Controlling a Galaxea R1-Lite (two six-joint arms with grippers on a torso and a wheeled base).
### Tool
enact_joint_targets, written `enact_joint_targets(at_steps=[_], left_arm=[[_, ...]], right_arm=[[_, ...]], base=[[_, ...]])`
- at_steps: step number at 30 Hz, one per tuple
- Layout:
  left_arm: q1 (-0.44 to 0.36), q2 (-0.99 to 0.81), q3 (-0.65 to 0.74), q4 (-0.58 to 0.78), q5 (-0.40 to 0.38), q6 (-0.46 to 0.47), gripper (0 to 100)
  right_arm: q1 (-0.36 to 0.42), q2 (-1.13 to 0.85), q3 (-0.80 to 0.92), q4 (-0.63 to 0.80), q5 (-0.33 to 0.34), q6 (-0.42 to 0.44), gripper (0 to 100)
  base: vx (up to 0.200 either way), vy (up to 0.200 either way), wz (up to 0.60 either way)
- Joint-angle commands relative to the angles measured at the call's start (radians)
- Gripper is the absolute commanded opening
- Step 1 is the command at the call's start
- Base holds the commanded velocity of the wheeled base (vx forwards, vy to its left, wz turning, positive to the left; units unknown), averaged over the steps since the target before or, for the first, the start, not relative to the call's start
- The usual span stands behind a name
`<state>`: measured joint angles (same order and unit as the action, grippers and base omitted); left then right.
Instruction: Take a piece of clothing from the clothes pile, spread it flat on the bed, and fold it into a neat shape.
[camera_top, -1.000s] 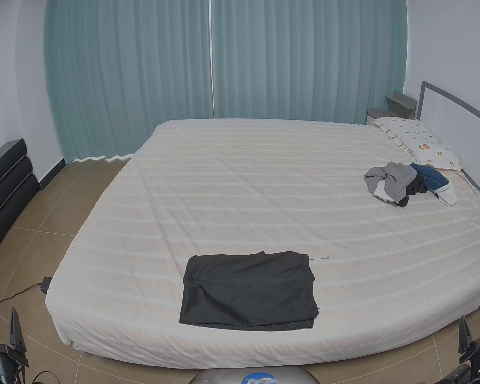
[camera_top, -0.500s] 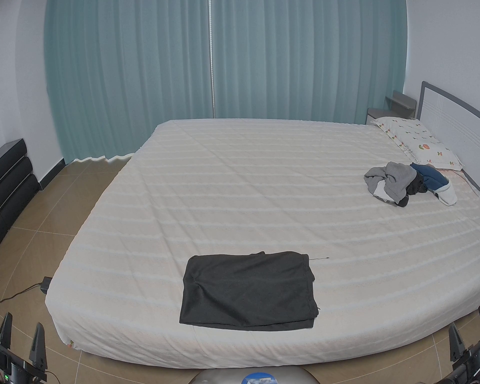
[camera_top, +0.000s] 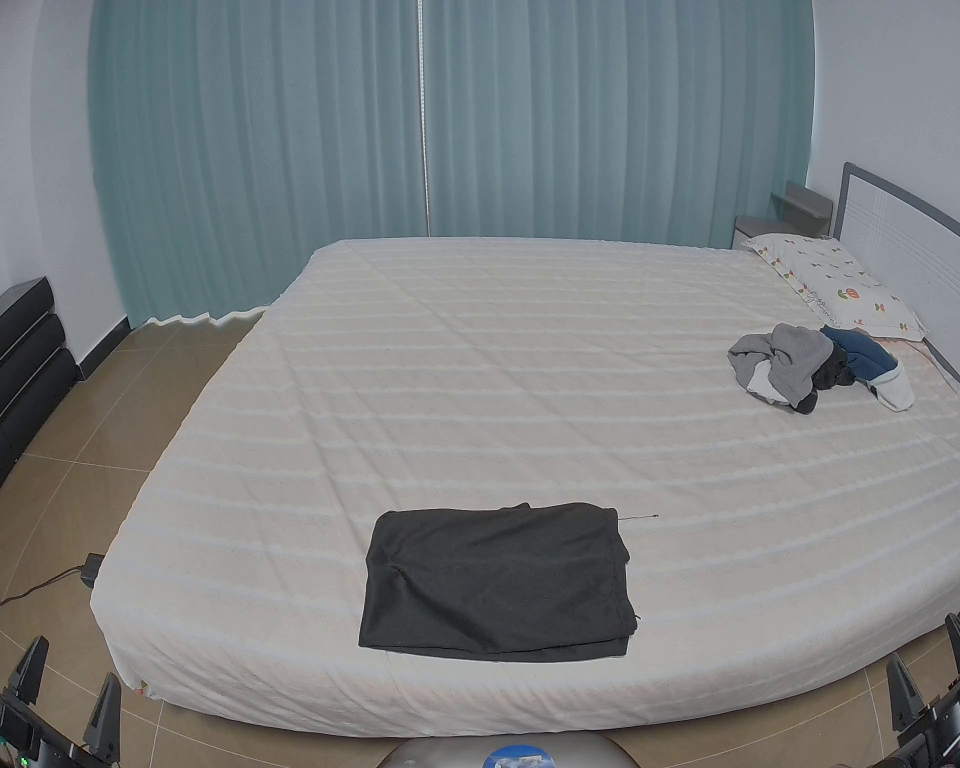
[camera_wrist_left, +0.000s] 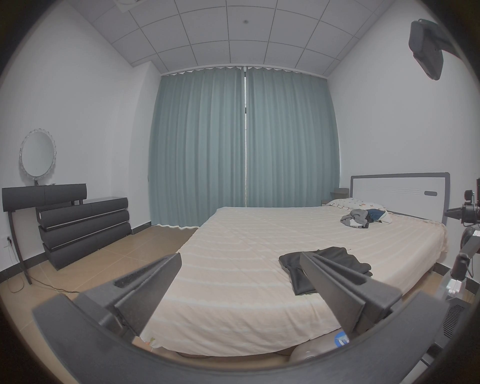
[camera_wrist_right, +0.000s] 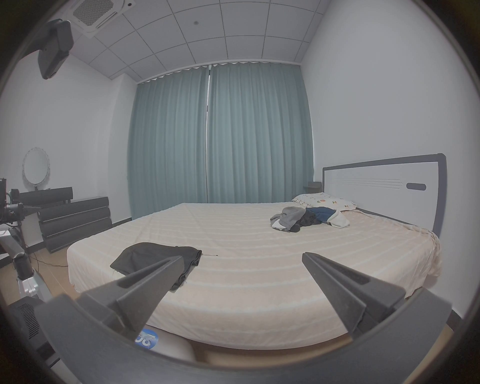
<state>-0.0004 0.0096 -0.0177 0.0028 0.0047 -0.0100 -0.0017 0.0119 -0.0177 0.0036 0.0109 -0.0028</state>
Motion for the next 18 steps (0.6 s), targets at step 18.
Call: enact_joint_targets(at_steps=[18], left_arm=[[0.000, -0.010, 0.016, -0.003, 0.001, -0.007, 100]], right_arm=[[0.002, -0.010, 0.018, -0.007, 0.006, -0.008, 100]], base=[[0.000, 0.000, 0.00]])
